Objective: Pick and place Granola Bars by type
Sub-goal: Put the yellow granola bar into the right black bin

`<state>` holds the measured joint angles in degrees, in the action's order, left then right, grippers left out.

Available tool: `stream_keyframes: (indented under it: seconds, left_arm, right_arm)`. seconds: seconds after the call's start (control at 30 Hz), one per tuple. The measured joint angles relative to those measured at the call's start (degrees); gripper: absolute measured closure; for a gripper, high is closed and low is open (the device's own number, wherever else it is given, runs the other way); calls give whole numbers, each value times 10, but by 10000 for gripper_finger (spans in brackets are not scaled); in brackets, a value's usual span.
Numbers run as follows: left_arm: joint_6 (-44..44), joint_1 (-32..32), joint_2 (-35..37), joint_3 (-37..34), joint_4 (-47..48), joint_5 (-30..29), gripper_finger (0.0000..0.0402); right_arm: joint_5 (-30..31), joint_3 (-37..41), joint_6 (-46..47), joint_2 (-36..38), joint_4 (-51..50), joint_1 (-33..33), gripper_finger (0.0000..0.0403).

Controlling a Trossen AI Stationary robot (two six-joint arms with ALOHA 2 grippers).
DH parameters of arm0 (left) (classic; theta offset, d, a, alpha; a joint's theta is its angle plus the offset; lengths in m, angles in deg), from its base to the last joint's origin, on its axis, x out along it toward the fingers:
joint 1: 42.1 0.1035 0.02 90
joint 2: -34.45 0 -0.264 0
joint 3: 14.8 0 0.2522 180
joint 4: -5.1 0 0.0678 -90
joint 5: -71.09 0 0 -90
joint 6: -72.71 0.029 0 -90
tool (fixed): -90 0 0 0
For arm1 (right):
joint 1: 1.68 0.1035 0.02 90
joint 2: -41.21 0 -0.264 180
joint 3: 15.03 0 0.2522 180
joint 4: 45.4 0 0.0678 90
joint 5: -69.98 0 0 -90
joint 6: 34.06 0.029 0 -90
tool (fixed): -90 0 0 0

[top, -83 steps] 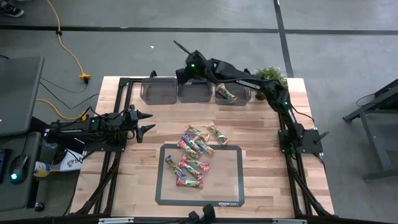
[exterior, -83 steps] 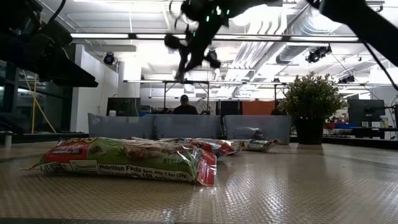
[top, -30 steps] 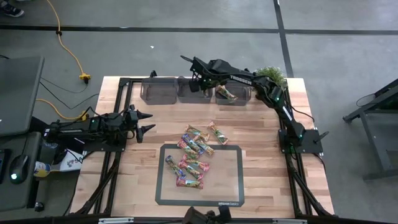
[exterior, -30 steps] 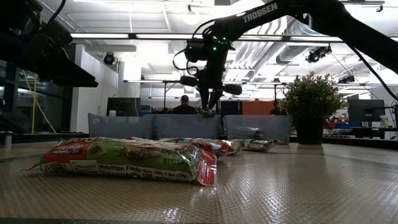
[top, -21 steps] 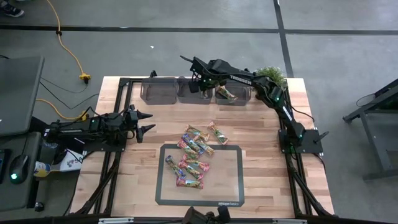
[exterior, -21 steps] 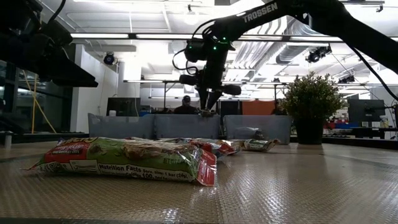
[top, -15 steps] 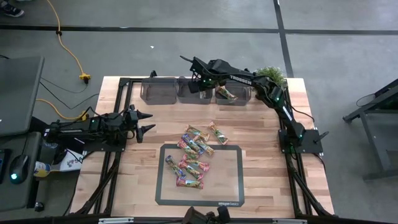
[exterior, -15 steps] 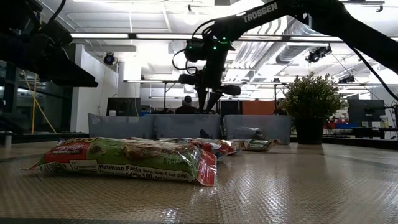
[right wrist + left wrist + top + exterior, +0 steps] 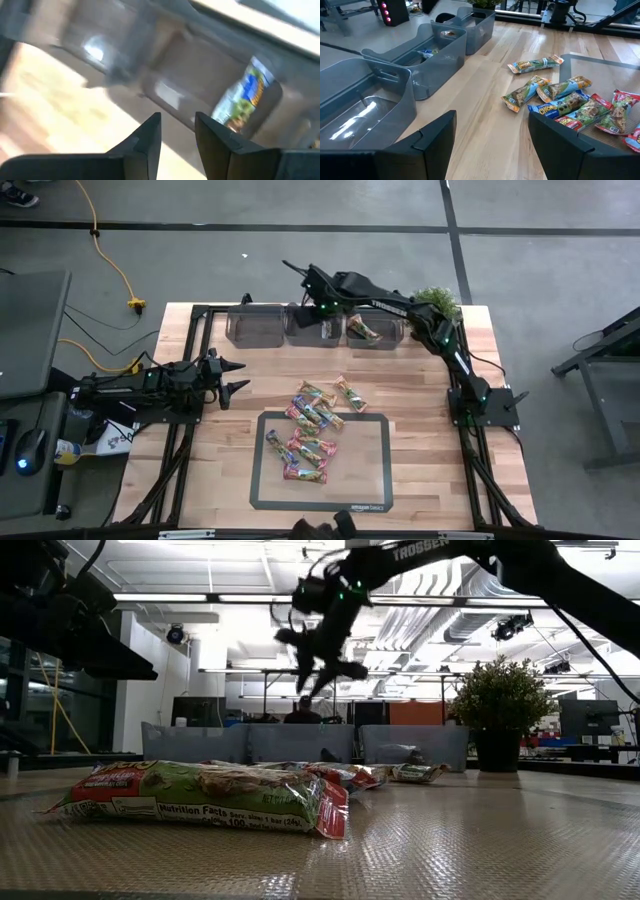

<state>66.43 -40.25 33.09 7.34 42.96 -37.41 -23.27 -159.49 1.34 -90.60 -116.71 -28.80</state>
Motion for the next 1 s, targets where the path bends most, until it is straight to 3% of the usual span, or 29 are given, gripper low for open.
stream_keyframes:
  seconds: [0.1, 0.27, 0.67, 1.0]
  left_arm:
    - [0, 0, 0, 0, 0, 0, 159]
    - [0, 0, 0, 0, 0, 0, 159]
    - [0, 0, 0, 0, 0, 0, 159]
    - [0, 0, 0, 0, 0, 0, 159]
  right_arm:
    - [2, -44, -27, 1, 5, 9, 299]
    - [-3, -11, -55, 60, 73, 33, 299]
    - [40, -14, -111, 145, 76, 132, 299]
    - [52, -6, -122, 154, 49, 216, 299]
